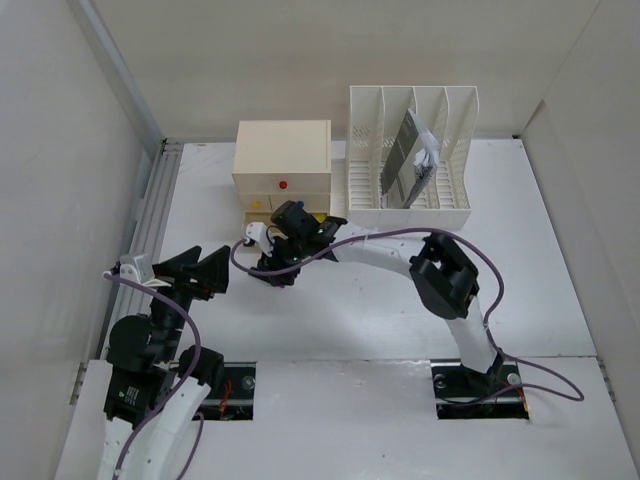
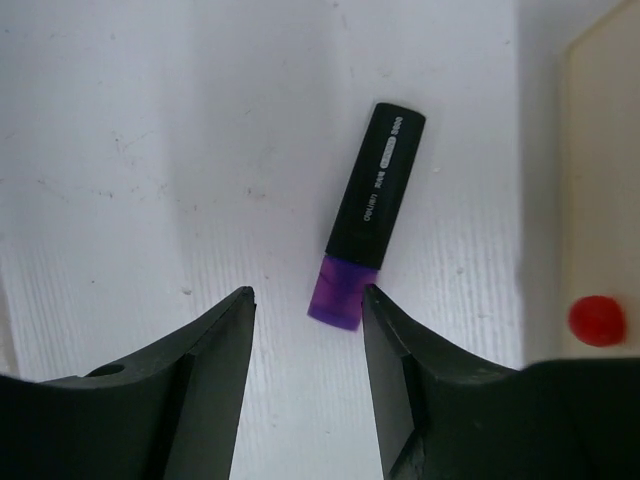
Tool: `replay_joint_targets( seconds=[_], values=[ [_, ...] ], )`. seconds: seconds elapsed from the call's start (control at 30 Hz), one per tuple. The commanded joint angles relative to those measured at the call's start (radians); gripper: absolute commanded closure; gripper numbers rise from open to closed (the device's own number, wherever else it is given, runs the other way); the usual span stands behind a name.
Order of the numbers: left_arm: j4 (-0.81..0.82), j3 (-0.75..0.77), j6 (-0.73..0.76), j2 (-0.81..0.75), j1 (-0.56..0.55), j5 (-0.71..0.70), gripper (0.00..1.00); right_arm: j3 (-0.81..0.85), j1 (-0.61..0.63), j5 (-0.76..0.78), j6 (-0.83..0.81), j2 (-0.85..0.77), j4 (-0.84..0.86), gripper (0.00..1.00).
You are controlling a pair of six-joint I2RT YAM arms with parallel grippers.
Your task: Organize the desk
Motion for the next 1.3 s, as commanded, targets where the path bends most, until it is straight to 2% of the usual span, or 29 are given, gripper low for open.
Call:
replay_joint_targets(
  seconds=[0.0, 0.53, 0.83, 0.9, 0.97, 1.0, 1.03, 1.07, 1.1, 1.27],
  values=[
    [0.036, -0.003, 0.008, -0.022, -0.004, -0.001, 0.26, -0.005, 0.023, -0.017, 0.070, 0.030, 0.068, 0.47],
    [0.036, -0.003, 0.008, -0.031, -0.004, -0.001, 0.26, -0.005, 0.041, 0.219, 0.113, 0.104, 0.131, 0.44],
    [0.036, -0.003, 0.008, -0.031, -0.004, -0.001, 0.26, 0.004, 0.041, 0.228, 0.113, 0.138, 0.111, 0.44],
    [0.036, -0.003, 0.008, -0.031, -0.004, -0.001, 0.26, 0.004, 0.041, 0.228, 0.113, 0.138, 0.111, 0.56],
    [0.036, -0.003, 0.008, -0.031, -0.004, -0.001, 0.26, 0.004, 0.041, 0.228, 0.113, 0.149, 0.100, 0.73],
    [0.036, -0.003, 0.008, -0.031, -0.004, -0.001, 0.26, 0.004, 0.041, 0.228, 0.113, 0.149, 0.100, 0.87],
    [0.036, -0.003, 0.008, -0.031, -0.004, -0.001, 0.26, 0.015, 0.041, 0.228, 0.104, 0.149, 0.088, 0.96],
    [0.036, -0.003, 0.008, -0.031, -0.004, -0.001, 0.26, 0.015, 0.041, 0.228, 0.103, 0.149, 0.088, 0.96],
    [0.036, -0.003, 0.008, -0.031, -0.004, -0.001, 0.26, 0.027, 0.041, 0.219, 0.094, 0.140, 0.076, 1.00],
    [0.036, -0.003, 0.008, -0.031, -0.004, -0.001, 0.26, 0.050, 0.041, 0.234, 0.047, 0.046, 0.056, 1.00]
  ],
)
